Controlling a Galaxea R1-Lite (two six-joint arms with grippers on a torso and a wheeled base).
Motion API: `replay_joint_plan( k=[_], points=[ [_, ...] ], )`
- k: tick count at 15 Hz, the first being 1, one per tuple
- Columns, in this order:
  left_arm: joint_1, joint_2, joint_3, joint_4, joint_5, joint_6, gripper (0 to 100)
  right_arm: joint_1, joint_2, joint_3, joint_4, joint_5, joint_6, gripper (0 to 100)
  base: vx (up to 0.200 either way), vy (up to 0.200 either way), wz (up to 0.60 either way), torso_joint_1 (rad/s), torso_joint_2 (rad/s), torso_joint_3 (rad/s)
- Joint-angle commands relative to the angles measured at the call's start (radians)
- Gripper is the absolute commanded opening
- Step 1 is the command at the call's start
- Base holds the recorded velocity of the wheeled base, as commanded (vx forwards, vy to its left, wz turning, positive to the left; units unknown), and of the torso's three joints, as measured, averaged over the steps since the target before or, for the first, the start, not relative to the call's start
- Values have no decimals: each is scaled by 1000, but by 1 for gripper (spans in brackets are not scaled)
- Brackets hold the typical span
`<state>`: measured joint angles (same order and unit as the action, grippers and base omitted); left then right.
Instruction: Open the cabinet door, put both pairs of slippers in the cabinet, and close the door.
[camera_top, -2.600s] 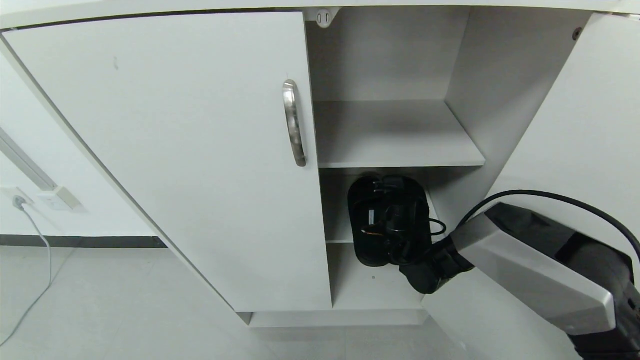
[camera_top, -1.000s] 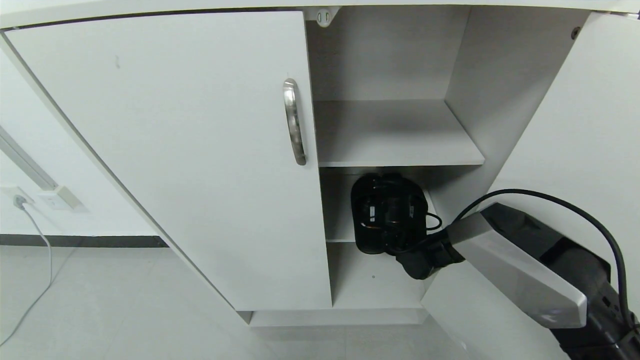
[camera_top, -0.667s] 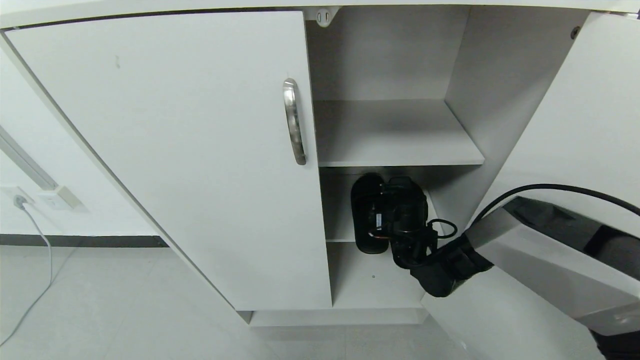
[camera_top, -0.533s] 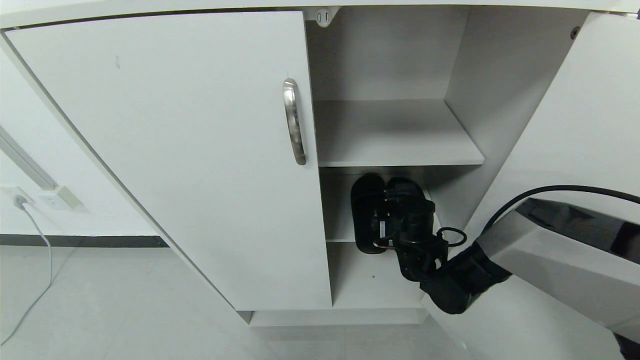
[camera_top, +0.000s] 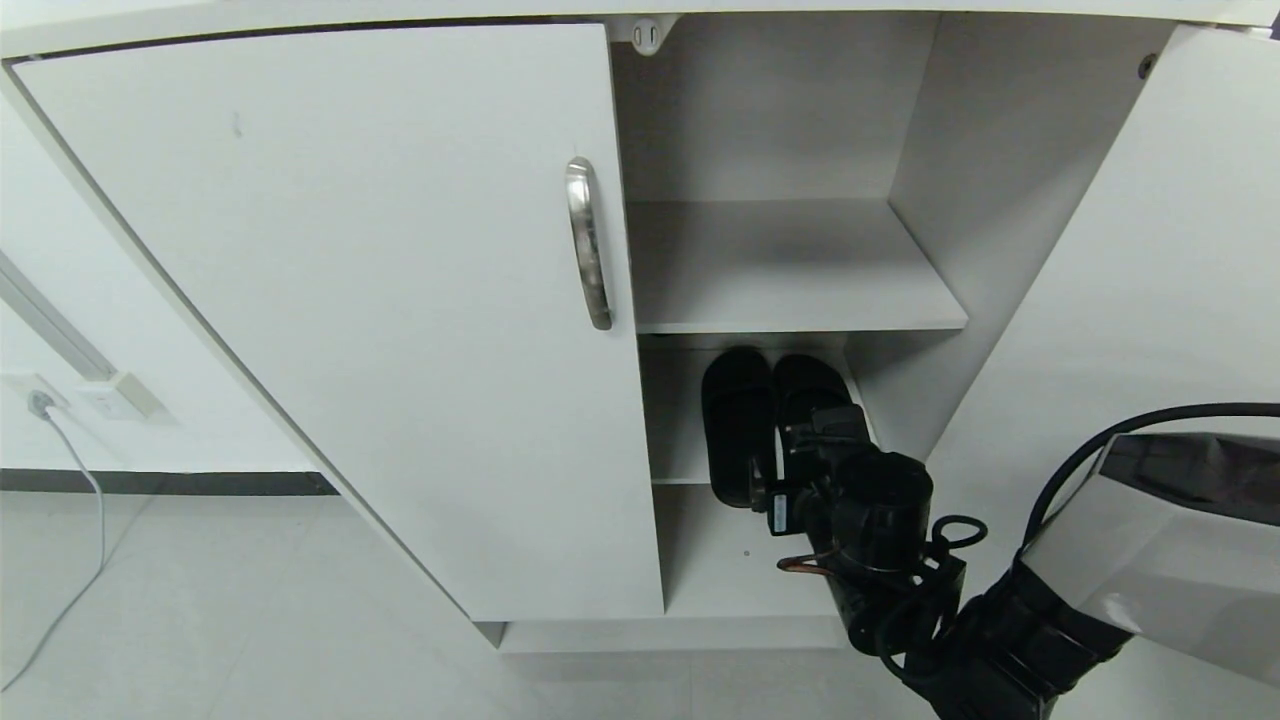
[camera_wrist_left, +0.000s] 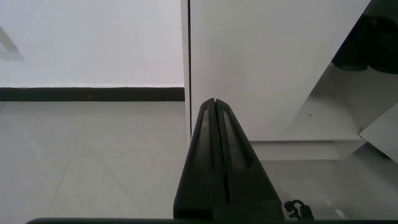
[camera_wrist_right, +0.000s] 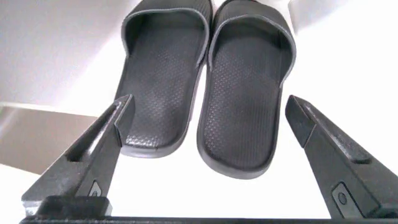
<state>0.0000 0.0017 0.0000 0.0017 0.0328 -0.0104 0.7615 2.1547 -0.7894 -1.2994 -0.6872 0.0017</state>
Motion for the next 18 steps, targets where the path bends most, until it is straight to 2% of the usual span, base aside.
replay_joint_plan(
  k=[1,6,18],
  points=[
    [0,1,0,0,-1,0,0,4,-7,4,-1,0,0,100,-200,0,0,-2,-2,-2],
    [0,1,-2,0,-1,0,0,24,-7,18,-23,0,1,100,-200,0,0,1,4,0],
    [0,1,-2,0,1,1,0,38,-13,16,-31,-2,-6,100,0,0,0,0,0,0]
  ],
)
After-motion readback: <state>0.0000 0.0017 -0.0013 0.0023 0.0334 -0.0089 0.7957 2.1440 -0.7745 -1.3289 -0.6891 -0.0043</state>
